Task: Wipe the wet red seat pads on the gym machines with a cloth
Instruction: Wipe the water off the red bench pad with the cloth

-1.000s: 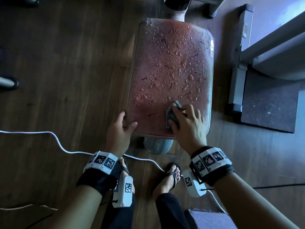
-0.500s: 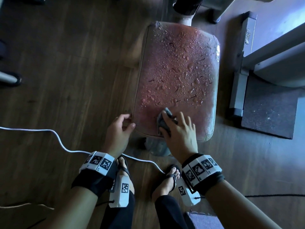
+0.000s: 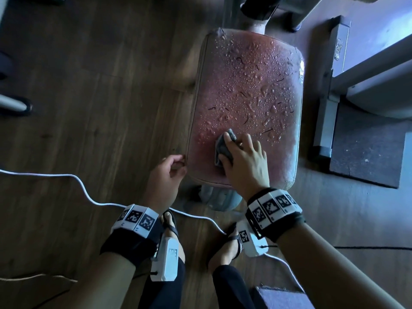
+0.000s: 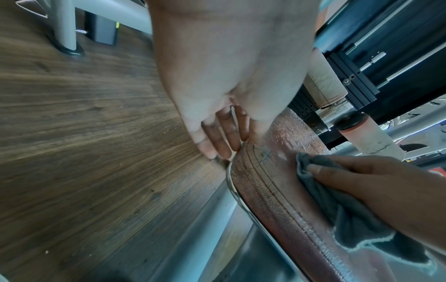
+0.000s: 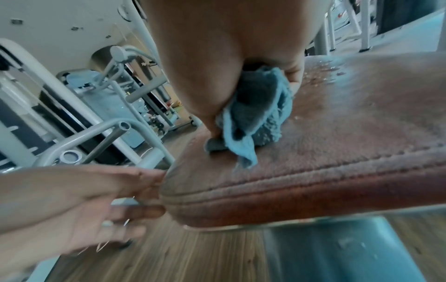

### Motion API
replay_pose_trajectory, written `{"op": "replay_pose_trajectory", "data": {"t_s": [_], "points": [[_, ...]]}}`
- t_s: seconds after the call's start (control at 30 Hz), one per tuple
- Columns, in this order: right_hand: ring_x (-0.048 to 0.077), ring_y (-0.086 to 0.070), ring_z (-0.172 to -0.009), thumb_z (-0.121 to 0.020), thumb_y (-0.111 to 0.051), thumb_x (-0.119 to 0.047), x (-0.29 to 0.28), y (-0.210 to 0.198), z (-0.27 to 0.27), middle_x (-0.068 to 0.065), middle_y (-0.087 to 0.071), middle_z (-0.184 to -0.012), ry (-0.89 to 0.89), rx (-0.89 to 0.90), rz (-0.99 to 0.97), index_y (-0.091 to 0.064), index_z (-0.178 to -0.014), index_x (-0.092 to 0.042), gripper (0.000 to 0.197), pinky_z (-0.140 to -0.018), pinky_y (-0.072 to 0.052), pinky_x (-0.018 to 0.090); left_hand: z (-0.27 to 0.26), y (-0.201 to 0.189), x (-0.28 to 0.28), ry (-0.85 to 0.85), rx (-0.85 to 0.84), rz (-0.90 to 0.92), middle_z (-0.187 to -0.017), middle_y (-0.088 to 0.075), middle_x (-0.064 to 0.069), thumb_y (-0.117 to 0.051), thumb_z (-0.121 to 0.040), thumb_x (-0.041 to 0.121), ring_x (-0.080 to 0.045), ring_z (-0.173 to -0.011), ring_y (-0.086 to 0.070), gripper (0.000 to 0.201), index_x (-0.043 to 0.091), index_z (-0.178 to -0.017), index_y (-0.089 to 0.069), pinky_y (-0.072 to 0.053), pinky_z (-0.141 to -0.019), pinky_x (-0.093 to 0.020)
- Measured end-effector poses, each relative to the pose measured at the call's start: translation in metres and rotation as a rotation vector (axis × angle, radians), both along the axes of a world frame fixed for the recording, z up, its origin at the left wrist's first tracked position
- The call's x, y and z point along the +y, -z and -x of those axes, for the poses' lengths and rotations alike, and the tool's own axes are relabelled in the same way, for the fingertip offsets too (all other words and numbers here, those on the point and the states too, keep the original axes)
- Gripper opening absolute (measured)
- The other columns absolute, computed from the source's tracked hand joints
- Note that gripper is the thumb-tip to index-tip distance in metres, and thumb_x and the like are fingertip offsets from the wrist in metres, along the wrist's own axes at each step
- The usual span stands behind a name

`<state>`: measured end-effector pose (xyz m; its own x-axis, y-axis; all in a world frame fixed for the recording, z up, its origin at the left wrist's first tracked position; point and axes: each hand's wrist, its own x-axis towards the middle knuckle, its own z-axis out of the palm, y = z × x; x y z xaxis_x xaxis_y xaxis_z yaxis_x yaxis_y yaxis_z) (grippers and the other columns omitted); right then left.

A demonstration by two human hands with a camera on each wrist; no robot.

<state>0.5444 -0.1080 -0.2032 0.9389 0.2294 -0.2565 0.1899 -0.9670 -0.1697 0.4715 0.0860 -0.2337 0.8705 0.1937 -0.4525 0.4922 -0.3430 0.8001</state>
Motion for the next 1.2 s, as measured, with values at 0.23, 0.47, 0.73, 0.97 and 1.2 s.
{"op": "replay_pose_trajectory", "data": {"t_s": [0.23,0.47,0.73,0.97,1.2], "points": [[0.030,-0.049,-0.100,-0.090,-0.053,-0.049,-0.014,-0.005,0.027,0.005,-0.049,-0.124,-0.226,0.017,0.057,-0.042,-0.144,-0.027,0.059,-0.078,-0.050,0.047,0.003,-0.002,0.002,-0.007,0.021,0.029,-0.114,-0.068,-0.001,-0.064,-0.094,0.013,-0.012,-0.106,-0.063,0.030,0.016,-0.124,-0.064,-0.051,-0.094,-0.033],[0.030,-0.040,-0.120,-0.091,-0.052,-0.035,0.005,0.000,0.014,0.002,-0.041,-0.142,-0.060,-0.020,0.013,-0.038,-0.147,-0.018,0.060,-0.090,-0.044,0.047,0.005,0.002,0.003,-0.014,0.030,0.088,-0.118,-0.067,0.002,-0.059,-0.097,0.012,-0.008,-0.108,-0.063,0.031,0.016,-0.128,-0.063,-0.053,-0.095,-0.041],[0.025,-0.042,-0.133,-0.085,-0.062,-0.026,0.006,0.009,0.025,0.000,-0.045,-0.148,-0.368,-0.072,-0.167,-0.045,-0.144,-0.011,0.064,-0.104,-0.038,0.041,0.007,0.009,0.004,-0.058,0.028,0.099,-0.114,-0.070,0.003,-0.060,-0.096,0.011,-0.013,-0.107,-0.066,0.028,0.018,-0.123,-0.065,-0.054,-0.094,-0.047],[0.025,-0.041,-0.125,-0.095,-0.045,-0.039,0.033,0.018,-0.021,-0.004,-0.036,-0.153,-0.363,-0.123,-0.052,-0.037,-0.149,-0.016,0.059,-0.096,-0.039,0.042,-0.001,-0.003,-0.003,-0.055,0.010,0.147,-0.098,-0.074,0.008,-0.070,-0.090,0.020,0.002,-0.087,-0.068,0.029,0.017,-0.118,-0.065,-0.053,-0.078,-0.017],[0.031,-0.042,-0.115,-0.096,-0.042,-0.043,0.049,0.014,-0.029,0.000,-0.038,-0.146,-0.192,-0.112,0.064,-0.034,-0.148,-0.018,0.059,-0.087,-0.042,0.047,-0.013,-0.003,-0.006,-0.053,-0.080,0.134,-0.104,-0.072,0.006,-0.072,-0.086,0.007,0.001,-0.090,-0.069,0.048,0.017,-0.131,-0.062,-0.056,-0.082,-0.022]]}}
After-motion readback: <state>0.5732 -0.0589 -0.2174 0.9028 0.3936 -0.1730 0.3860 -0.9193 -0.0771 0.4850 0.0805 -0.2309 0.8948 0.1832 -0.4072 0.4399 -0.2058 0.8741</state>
